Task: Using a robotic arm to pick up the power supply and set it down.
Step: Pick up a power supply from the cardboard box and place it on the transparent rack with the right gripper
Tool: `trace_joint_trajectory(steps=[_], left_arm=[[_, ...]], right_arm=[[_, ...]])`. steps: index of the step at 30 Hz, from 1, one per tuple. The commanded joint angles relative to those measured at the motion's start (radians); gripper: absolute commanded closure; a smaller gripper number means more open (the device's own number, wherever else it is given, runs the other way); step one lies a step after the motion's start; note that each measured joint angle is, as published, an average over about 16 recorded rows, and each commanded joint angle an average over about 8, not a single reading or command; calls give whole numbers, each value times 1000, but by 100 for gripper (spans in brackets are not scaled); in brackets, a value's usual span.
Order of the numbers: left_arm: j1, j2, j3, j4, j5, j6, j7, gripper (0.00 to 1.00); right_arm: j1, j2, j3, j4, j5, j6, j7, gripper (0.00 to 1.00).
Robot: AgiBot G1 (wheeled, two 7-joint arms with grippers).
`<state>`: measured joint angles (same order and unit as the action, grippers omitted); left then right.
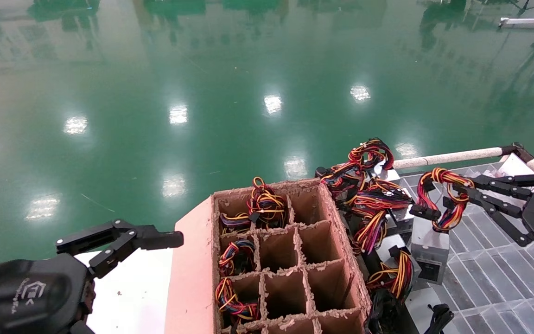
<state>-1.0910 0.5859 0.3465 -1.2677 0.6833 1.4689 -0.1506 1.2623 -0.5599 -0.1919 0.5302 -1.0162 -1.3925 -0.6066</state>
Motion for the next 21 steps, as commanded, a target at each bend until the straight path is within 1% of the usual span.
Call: trace_joint_trajectory(steps=[1, 13, 21], left_arm=[[0, 0, 0, 0, 0, 0, 0, 0], [0, 0, 0, 0, 0, 0, 0, 0], [0, 0, 0, 0, 0, 0, 0, 0]], right_arm=[[-17, -3, 11, 3, 20, 5, 8, 100], [-132, -5, 48, 55, 84, 48, 56, 100], [-214, 15, 83, 85, 133, 76, 74, 100]])
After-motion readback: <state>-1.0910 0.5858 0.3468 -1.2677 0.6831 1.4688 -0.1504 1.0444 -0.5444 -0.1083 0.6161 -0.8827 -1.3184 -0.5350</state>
